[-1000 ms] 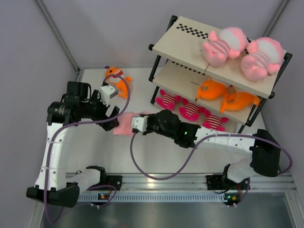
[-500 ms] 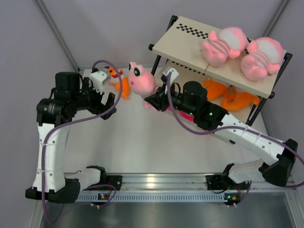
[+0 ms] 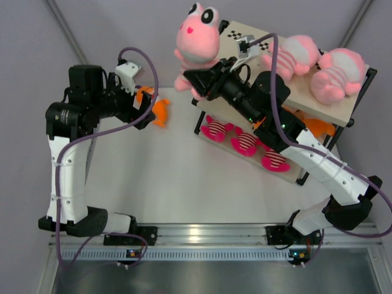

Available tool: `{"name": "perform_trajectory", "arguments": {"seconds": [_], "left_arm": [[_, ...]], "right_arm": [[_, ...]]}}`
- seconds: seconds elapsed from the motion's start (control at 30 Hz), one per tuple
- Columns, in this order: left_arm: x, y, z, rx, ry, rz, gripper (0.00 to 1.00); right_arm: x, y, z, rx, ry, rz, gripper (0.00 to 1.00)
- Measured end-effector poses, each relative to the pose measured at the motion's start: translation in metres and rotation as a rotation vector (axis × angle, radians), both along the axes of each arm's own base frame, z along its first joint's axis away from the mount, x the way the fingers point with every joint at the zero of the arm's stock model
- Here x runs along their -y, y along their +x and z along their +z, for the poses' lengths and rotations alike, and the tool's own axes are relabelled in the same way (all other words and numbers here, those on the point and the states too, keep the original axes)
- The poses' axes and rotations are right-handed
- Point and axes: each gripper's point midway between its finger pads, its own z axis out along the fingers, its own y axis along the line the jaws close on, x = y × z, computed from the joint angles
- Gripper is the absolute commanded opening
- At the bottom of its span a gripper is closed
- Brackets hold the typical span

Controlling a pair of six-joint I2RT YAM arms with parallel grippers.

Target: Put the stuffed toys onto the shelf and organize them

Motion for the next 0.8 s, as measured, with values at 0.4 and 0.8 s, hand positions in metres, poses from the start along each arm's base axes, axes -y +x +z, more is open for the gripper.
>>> {"name": "perform_trajectory", "arguments": {"seconds": [0.4, 0.8], "left_arm": [[0.096, 0.005, 0.068, 0.328, -0.010, -0.259, 0.87], [0.120, 0.043, 0.129, 0.780, 0.225, -0.348, 0.81]], "right_arm": [[0.021, 0.021, 0.037, -0.031, 0.138, -0.072, 0.00], [0.045, 0.053, 0.059, -0.051, 0.230, -0.140, 0.00]]}}
